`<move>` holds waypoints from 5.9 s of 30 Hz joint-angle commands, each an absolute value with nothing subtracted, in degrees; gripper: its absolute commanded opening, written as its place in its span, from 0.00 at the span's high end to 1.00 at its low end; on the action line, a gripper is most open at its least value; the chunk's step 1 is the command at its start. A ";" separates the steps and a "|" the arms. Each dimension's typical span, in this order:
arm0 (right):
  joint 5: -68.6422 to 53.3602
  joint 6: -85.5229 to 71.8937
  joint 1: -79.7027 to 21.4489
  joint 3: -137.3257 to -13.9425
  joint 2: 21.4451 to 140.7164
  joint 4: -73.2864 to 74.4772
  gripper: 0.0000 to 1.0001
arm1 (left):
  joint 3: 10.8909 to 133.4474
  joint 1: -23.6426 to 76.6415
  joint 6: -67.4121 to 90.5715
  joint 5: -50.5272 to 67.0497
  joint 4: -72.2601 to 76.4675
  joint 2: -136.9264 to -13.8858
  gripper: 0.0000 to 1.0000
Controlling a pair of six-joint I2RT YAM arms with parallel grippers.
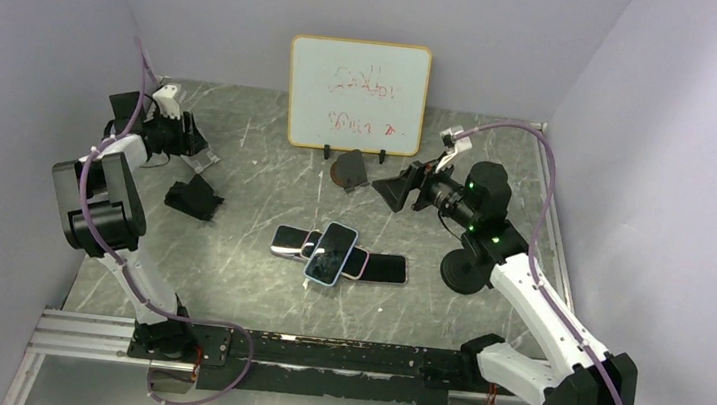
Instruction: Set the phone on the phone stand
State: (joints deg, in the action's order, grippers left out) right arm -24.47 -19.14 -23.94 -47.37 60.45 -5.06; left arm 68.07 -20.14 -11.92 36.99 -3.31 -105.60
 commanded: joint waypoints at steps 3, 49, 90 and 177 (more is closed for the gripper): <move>-28.29 -21.09 -23.41 -45.37 59.99 -7.98 0.11 | 73.09 -20.80 -15.99 35.56 -6.87 -109.68 0.46; -31.17 -21.93 -23.42 -43.94 63.63 -11.03 0.12 | 79.06 -22.50 -13.22 47.90 -7.24 -115.87 0.95; -32.32 -22.96 -23.53 -43.41 62.96 -12.35 0.12 | 58.99 10.29 -10.76 38.48 2.55 -89.85 0.95; -37.18 -26.98 -25.07 -41.04 67.47 -18.64 0.13 | 49.37 -14.24 -4.06 22.38 -16.66 -78.50 0.95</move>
